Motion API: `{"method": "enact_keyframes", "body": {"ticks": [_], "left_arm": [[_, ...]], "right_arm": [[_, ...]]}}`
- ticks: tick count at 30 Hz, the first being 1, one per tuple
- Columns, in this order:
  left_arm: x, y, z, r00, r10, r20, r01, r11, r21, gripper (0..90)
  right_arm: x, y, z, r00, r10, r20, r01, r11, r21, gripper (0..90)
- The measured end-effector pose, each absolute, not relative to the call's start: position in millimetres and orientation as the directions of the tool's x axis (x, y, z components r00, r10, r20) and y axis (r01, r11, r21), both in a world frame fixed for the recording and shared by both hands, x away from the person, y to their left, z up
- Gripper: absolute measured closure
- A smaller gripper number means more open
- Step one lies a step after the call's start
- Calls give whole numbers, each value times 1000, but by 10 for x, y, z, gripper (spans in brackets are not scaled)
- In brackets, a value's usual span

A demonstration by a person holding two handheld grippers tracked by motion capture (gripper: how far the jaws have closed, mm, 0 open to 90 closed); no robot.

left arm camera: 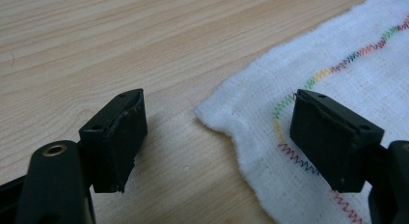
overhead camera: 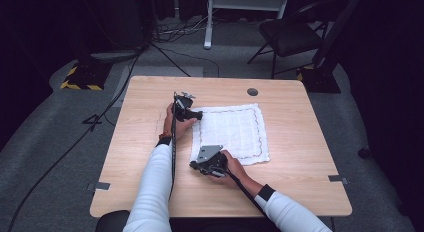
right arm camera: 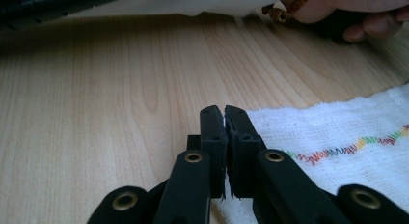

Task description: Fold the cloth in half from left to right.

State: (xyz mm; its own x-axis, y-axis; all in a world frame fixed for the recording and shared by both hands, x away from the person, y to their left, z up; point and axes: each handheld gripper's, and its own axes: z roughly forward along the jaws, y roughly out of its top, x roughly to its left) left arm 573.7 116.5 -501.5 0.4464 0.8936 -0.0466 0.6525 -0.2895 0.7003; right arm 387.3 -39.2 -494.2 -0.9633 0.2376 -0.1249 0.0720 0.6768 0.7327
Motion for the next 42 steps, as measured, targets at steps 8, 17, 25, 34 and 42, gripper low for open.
{"method": "enact_keyframes", "body": {"ticks": [8,17,25,34,42], "left_arm": [[5711,1260,-4996,499,862,-92,631,-289,720,604],[5700,1275,-4983,536,839,-98,620,-312,720,840],[5662,1318,-4830,533,841,-94,593,-291,751,845],[5631,1465,-4750,516,851,-97,591,-272,759,846],[5610,1506,-4672,517,851,-86,578,-274,768,846]], "right_arm": [[3870,-391,-4952,-963,240,-123,76,677,732,876],[3890,-386,-4949,-962,250,-106,91,665,742,876],[3902,-374,-4854,-958,259,-124,79,651,755,876],[3887,-304,-4785,-957,260,-126,70,631,772,877],[3869,-260,-4704,-955,262,-141,55,621,782,877]]}}
